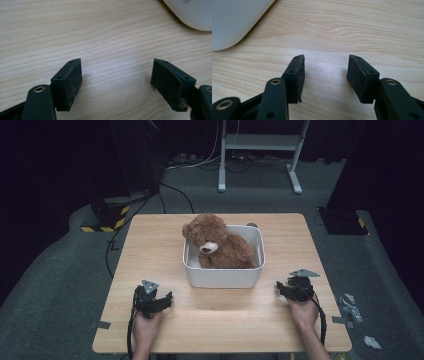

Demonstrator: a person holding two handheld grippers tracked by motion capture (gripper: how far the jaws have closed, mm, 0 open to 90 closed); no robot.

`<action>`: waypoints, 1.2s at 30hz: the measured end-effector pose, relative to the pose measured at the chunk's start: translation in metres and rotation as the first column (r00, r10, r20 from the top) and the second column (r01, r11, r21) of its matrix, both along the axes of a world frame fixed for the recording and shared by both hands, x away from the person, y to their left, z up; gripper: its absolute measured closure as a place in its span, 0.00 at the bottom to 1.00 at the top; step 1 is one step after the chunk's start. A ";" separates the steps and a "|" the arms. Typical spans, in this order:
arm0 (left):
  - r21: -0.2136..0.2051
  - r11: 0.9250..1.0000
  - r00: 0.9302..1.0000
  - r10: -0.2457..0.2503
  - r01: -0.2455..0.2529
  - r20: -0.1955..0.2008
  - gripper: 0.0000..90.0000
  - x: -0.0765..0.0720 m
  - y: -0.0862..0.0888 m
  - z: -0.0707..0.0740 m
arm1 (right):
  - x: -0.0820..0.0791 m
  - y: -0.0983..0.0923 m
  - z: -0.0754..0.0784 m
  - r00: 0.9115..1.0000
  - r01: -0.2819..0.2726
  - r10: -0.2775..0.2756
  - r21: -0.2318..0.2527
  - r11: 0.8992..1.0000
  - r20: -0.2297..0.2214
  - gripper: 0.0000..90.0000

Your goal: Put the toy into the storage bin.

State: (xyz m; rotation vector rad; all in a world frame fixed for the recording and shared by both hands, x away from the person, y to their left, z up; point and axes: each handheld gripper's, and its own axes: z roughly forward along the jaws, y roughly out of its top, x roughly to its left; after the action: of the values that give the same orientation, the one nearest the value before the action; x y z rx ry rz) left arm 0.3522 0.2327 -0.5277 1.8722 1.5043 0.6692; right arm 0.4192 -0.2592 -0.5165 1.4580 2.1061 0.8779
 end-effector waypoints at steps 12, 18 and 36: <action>0.005 1.000 1.000 -0.006 0.006 -0.003 0.28 0.000 0.000 0.000 | -0.001 0.003 -0.006 0.998 0.018 -0.018 0.000 1.000 0.053 0.48; 0.006 1.000 1.000 -0.005 0.005 -0.003 0.28 0.000 0.000 0.000 | -0.002 0.003 -0.005 0.999 0.012 -0.011 -0.005 1.000 0.048 0.47; 0.003 1.000 1.000 -0.002 0.002 -0.003 0.28 0.000 0.000 0.000 | -0.002 0.002 -0.005 0.999 0.003 -0.003 -0.007 1.000 0.042 0.46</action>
State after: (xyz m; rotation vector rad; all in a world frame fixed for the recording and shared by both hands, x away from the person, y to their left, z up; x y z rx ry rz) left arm 0.3520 0.2330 -0.5275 1.8778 1.5043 0.6684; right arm 0.4177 -0.2567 -0.5213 1.4271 2.0737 0.8917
